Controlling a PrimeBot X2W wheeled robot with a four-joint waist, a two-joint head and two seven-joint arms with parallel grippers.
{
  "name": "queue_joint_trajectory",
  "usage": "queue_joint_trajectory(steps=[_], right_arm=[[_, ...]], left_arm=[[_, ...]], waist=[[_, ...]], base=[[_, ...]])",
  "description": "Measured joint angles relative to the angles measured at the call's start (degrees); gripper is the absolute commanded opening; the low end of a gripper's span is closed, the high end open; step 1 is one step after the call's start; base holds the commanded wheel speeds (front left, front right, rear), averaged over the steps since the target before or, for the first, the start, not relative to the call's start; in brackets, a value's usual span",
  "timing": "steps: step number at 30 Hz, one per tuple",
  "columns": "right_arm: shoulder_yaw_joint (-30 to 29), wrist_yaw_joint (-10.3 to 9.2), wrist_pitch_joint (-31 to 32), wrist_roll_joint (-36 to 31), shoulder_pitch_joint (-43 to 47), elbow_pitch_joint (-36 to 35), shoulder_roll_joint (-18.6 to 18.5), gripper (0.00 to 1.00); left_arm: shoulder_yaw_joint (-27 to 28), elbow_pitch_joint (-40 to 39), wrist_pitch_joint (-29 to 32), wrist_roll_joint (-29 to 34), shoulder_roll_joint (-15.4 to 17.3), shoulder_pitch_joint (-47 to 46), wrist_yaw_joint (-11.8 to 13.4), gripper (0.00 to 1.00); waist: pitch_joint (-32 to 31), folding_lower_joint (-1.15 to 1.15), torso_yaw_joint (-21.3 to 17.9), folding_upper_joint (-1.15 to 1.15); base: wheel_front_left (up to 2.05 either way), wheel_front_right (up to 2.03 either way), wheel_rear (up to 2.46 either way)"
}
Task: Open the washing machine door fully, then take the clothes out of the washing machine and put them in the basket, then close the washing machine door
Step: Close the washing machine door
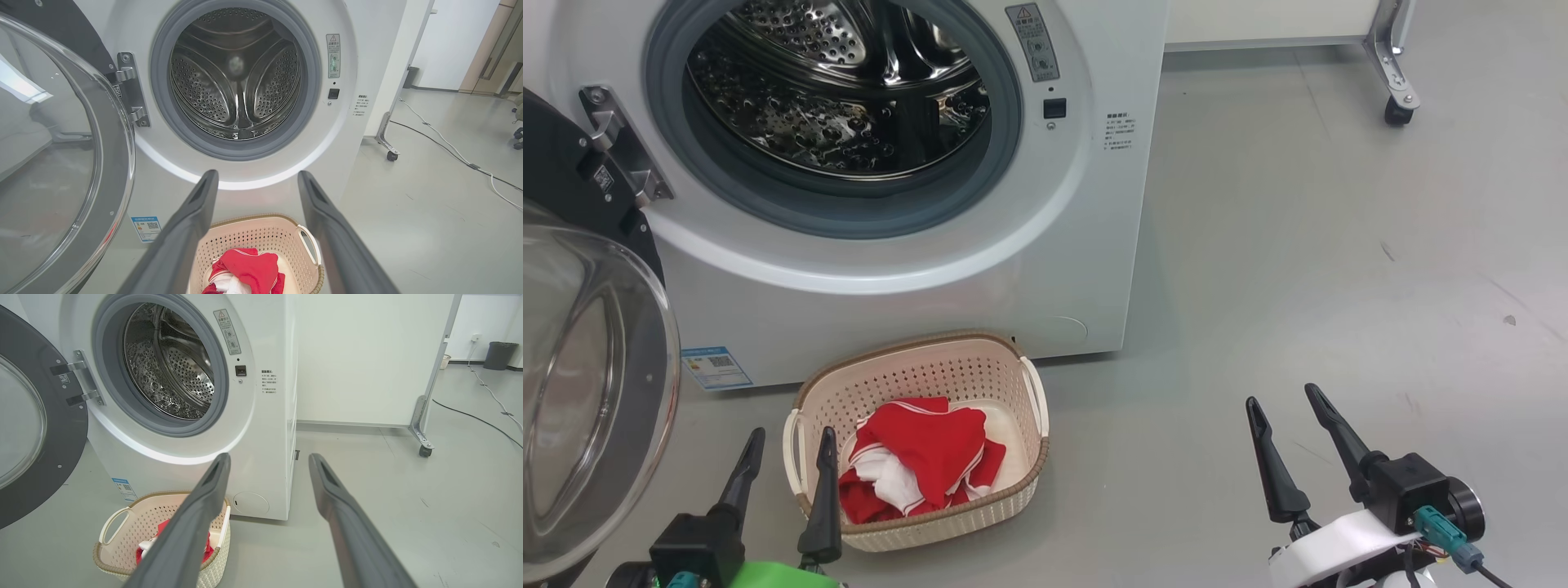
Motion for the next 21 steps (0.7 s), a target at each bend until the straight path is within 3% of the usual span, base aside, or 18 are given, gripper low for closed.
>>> queue_joint_trajectory(steps=[21], right_arm=[[-0.04,-0.01,0.00,0.05,0.01,-0.04,-0.12,1.00]], left_arm=[[0.31,-1.36,1.15,0.34,0.10,0.12,0.52,1.00]], waist=[[0.05,0.00,0.00,0.00]], base=[[-0.27,0.27,0.00]])
